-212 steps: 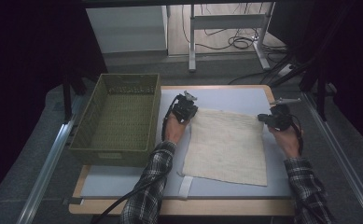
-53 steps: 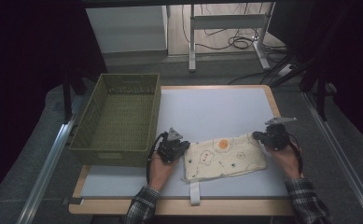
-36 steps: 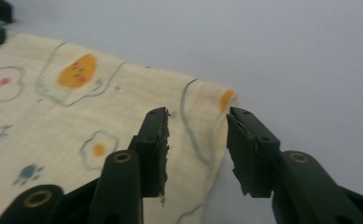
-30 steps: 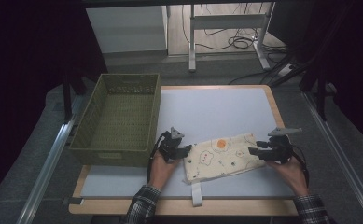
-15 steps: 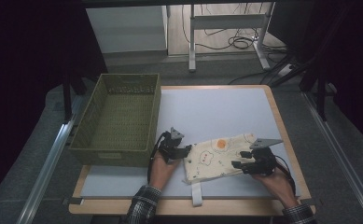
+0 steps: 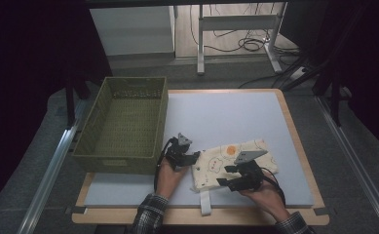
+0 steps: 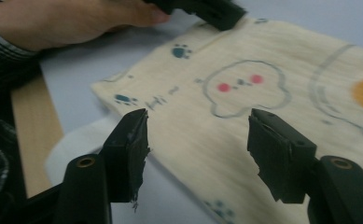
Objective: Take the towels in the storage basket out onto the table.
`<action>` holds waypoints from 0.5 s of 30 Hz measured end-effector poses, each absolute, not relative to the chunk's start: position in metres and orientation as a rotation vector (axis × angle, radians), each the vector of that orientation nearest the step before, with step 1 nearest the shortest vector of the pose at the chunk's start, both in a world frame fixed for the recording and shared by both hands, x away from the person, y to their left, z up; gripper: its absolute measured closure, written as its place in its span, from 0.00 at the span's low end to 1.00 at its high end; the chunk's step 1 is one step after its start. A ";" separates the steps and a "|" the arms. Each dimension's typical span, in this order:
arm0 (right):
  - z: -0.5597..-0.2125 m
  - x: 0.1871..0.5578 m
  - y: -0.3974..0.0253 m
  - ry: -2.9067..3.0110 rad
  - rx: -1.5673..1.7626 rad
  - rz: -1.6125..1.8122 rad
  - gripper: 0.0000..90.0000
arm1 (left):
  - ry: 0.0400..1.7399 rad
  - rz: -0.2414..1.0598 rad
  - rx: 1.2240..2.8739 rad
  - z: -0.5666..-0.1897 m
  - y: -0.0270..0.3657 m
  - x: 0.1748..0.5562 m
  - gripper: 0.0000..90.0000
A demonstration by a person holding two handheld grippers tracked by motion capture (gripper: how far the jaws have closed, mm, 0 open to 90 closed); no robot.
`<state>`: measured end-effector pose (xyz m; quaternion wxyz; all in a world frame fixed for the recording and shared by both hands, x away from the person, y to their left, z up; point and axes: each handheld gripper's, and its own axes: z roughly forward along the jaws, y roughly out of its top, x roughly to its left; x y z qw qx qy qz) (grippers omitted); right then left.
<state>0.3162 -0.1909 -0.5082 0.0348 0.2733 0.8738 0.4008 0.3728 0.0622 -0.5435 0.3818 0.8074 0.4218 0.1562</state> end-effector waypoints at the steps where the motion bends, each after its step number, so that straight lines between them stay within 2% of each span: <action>1: -0.509 0.316 -0.187 2.695 0.838 1.237 0.48 | 1.076 0.399 2.060 -0.544 0.062 0.373 0.52; 9: -0.516 0.309 -0.153 2.763 0.758 1.273 0.61 | 1.078 0.399 2.059 -0.543 0.062 0.373 0.52; 15: -0.517 0.302 -0.129 2.807 0.680 1.255 0.63 | 1.075 0.400 2.060 -0.544 0.062 0.373 0.52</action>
